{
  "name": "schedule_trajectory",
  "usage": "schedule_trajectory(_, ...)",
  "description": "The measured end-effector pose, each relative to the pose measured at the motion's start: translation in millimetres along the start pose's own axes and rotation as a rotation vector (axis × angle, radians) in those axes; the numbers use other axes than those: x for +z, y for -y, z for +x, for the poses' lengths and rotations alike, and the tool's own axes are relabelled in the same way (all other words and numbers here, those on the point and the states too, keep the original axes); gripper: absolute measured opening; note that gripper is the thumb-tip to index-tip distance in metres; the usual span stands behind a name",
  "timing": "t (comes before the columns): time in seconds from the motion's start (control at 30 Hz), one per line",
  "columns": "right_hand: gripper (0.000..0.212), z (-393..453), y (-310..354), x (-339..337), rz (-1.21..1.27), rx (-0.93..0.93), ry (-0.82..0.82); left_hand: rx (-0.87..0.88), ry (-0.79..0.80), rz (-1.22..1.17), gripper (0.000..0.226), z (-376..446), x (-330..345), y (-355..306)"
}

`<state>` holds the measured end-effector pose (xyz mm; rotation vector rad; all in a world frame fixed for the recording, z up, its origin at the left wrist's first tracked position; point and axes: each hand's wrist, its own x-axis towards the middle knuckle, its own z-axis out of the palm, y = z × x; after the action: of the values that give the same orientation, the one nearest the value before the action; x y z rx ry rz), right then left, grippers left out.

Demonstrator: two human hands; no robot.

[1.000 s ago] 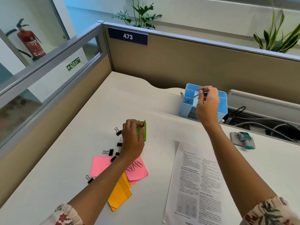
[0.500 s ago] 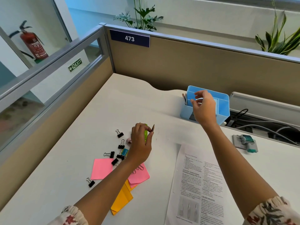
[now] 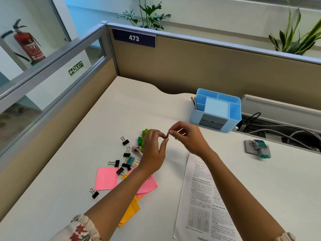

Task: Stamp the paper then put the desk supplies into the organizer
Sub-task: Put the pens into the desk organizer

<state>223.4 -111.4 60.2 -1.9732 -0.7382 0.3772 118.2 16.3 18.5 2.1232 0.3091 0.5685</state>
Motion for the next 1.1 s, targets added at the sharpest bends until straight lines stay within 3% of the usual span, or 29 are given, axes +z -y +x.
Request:
schedule_trajectory(0.2, 0.022, -9.2, -3.6, 3.7, 0.067, -0.006, 0.033, 0.019, 0.005, -0.008, 0.012, -1.0, 5.0, -0.7)
schedule_trajectory(0.43, 0.012, -11.0, -5.3, -4.0, 0.026, -0.035, -0.023, 0.020, 0.002, 0.005, 0.018, -1.3, 12.1, -3.4)
schedule_trajectory(0.53, 0.013, -7.0, -9.5, -20.0, 0.003, -0.021, -0.161, -0.006, 0.072, 0.043, 0.025, -4.9, 15.5, 5.3)
schedule_trajectory(0.73, 0.013, 5.9, -21.3, -60.9, -0.084, -0.057, -0.642, -0.045, 0.275, 0.193, 0.032, -16.8, 20.8, 25.4)
schedule_trajectory(0.83, 0.018, 15.2, -23.9, -74.8, -0.090, -0.078, -0.789, -0.015, 0.385, 0.267, 0.044, -21.9, 22.1, 32.9)
schedule_trajectory(0.93, 0.017, 26.6, -24.4, -80.8, -0.123, -0.096, -0.801, -0.026, 0.507, 0.296, 0.058, -28.2, 22.0, 40.0)
schedule_trajectory(1.1, 0.015, 45.3, -30.1, -82.4, -0.281, -0.073, -0.669, -0.084, 0.606, 0.255, 0.068, -34.0, 20.6, 48.3)
